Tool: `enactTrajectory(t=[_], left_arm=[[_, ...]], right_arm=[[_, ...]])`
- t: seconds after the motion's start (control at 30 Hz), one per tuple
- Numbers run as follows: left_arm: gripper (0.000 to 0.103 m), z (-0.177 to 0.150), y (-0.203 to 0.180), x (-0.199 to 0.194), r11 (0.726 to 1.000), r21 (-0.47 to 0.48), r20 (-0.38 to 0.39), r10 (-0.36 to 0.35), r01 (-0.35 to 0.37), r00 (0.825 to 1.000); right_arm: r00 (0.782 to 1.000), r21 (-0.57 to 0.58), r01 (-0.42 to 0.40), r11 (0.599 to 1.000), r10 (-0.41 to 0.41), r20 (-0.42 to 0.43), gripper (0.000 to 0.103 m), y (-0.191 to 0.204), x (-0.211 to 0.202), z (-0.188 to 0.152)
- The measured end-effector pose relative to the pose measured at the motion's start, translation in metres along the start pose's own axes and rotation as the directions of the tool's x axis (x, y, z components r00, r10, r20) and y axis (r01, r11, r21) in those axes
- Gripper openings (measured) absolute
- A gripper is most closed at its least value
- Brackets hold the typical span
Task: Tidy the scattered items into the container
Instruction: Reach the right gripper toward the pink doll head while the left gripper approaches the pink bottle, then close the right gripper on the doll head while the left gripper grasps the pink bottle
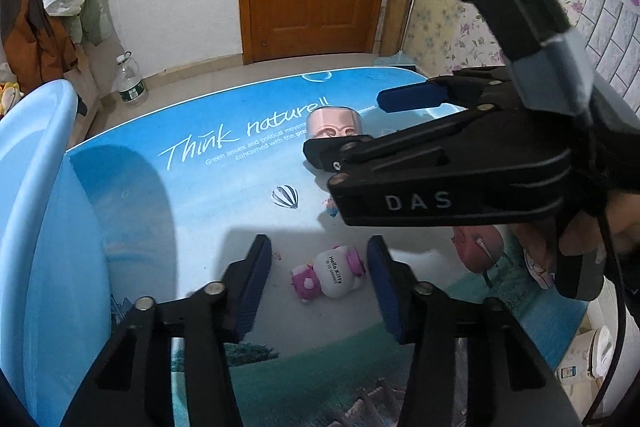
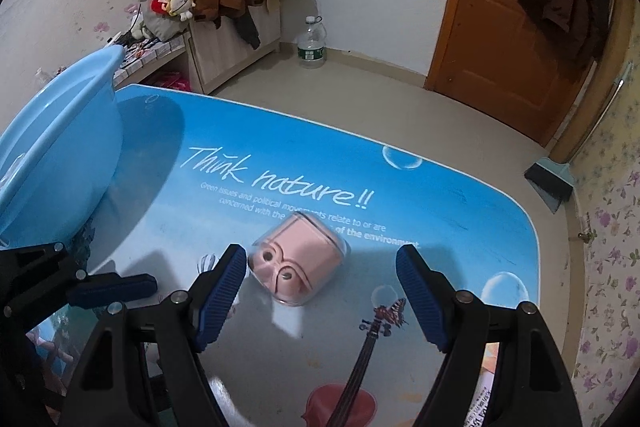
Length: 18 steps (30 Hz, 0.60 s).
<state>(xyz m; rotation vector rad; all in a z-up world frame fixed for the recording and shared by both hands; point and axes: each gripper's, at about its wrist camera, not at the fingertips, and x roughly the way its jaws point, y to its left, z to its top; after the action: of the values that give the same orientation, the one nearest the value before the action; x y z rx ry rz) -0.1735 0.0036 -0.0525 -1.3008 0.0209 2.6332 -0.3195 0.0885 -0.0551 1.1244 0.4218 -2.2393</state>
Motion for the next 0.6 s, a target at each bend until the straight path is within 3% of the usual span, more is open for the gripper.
enactTrajectory(t=[0.1,0.23,0.6], left_arm=[[0.037,0.0007,0.0005,-0.001,1.0,0.002,0.001,-0.008,0.008,1.0],[0.035,0.0009,0.0003,-0.0021,1.0,0.005,0.002,-0.014,0.014,1.0],[0.035,-0.0016,0.0015,-0.0052,1.0,-0.003,0.001,-0.009,0.009,1.0]], right_arm=[[1.0,0.01,-0.018,1.0,0.018,-0.001,0.075,-0.0022,0.002,-0.0007],[0.998,0.003,-0.064,0.998,0.064,-0.014,0.054,0.0004,0.0056,-0.0021],[0.998,0.02,-0.065,0.998,0.066,-0.015,0.054,-0.001,-0.0016,-0.0067]])
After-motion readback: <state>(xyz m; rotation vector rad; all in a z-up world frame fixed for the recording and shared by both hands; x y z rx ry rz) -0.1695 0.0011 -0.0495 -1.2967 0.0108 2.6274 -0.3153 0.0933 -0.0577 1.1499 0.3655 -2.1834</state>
